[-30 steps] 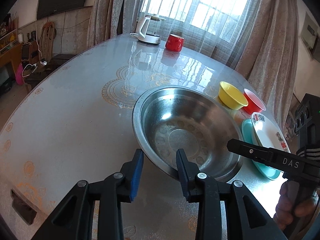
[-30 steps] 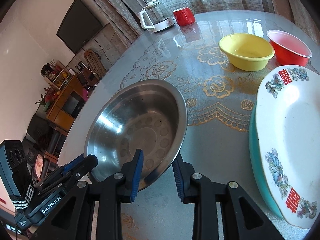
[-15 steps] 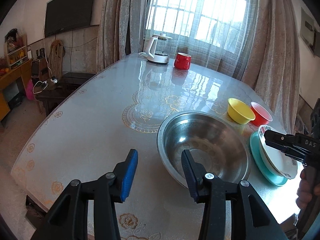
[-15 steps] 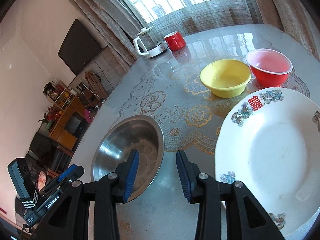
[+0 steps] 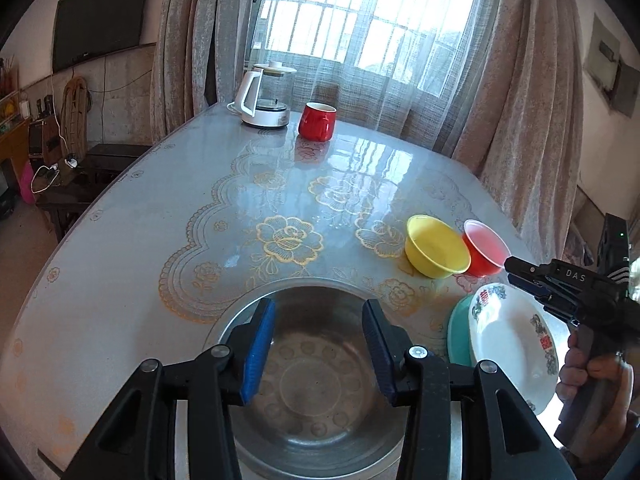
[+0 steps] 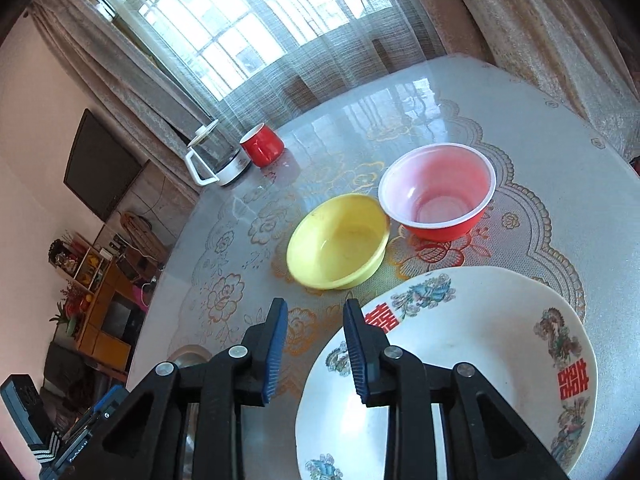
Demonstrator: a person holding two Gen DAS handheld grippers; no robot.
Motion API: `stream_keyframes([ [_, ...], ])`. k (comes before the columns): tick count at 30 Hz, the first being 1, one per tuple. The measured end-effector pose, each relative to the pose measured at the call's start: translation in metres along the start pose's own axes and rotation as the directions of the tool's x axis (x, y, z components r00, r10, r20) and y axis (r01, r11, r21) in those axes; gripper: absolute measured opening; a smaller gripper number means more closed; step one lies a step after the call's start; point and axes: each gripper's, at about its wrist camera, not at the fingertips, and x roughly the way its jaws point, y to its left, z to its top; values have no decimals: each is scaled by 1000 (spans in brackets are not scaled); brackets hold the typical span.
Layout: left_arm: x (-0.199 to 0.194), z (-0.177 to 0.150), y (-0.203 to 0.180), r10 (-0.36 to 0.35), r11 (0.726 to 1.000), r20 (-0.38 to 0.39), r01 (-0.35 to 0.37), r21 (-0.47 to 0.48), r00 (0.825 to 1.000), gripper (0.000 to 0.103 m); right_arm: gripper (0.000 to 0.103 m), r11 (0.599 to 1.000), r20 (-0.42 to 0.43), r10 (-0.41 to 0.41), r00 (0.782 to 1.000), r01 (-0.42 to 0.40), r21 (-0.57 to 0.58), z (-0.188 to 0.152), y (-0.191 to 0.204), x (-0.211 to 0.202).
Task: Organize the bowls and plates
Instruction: 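Grasp the rim of the yellow plastic bowl with both grippers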
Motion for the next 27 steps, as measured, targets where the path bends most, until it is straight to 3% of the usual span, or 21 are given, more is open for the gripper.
stream_keyframes([
  [7, 38, 25, -34, -34, 999, -56, 34, 1, 998, 45, 24, 997, -32, -60, 998, 62, 40, 20, -12, 32],
  [16, 91, 49, -72, -87, 996, -134, 88, -2, 987, 41, 24, 992, -76, -79, 994, 86, 89, 28, -28, 55],
  [27, 163, 68, -90, -89, 993, -216, 69, -98, 972, 40, 24, 990, -116, -89, 989, 100, 95, 34, -36, 72],
])
